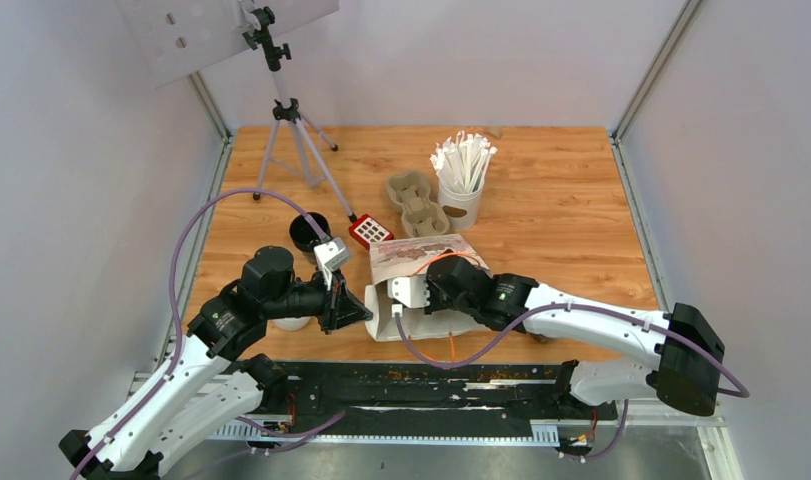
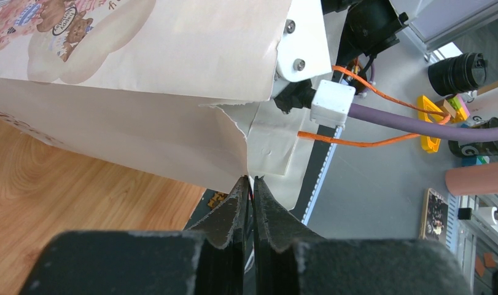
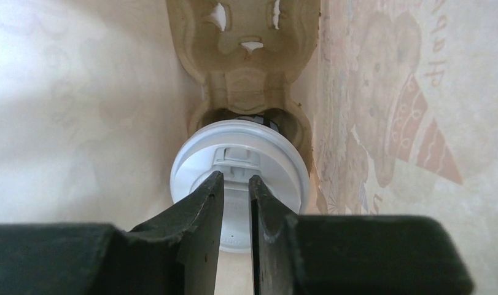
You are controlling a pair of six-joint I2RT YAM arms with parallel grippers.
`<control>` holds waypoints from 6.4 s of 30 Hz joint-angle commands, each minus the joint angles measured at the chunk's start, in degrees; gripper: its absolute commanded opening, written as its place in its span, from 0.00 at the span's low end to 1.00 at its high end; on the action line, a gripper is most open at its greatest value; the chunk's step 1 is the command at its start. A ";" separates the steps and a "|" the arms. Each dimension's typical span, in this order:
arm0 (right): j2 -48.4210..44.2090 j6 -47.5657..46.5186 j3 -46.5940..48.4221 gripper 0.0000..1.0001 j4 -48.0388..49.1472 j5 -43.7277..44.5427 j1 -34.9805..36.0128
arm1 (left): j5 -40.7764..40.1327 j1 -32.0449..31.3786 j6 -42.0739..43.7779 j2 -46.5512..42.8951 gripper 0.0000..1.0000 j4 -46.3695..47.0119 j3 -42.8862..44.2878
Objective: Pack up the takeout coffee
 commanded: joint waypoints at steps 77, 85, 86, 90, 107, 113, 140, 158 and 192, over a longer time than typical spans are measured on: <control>-0.22 3.60 -0.03 0.25 6.85 2.11 -4.48 | -2.44 -0.07 -10.24 5.30 0.56 8.72 2.92; -2.72 6.97 3.28 0.33 1.17 -2.05 -4.50 | -0.79 0.01 -11.94 5.44 0.14 8.68 4.38; -3.30 7.54 4.18 0.34 -0.10 -2.72 -4.47 | -0.55 -0.04 -12.07 5.45 0.09 8.49 4.51; -5.67 8.59 7.20 0.39 -5.54 -5.64 -4.51 | -0.33 -0.05 -12.50 5.26 0.00 6.86 5.51; -9.19 15.47 21.62 0.53 -16.58 -16.90 -4.47 | -4.29 0.03 -14.56 6.40 0.00 -3.75 12.52; -6.10 21.83 27.04 0.62 -15.80 -15.68 -4.56 | -6.12 0.03 -15.47 6.94 0.00 -6.03 12.52; -2.50 45.16 45.59 0.74 -10.62 -9.21 -4.89 | -16.67 -0.03 -11.18 12.31 0.02 -19.02 23.97; -4.97 74.36 39.13 0.94 -41.44 11.59 -17.95 | -29.71 -0.03 -5.48 7.34 0.70 -22.68 26.37; -17.21 102.40 6.95 0.98 -53.99 5.70 -46.72 | -33.87 -0.05 -2.43 5.51 1.00 -26.47 28.07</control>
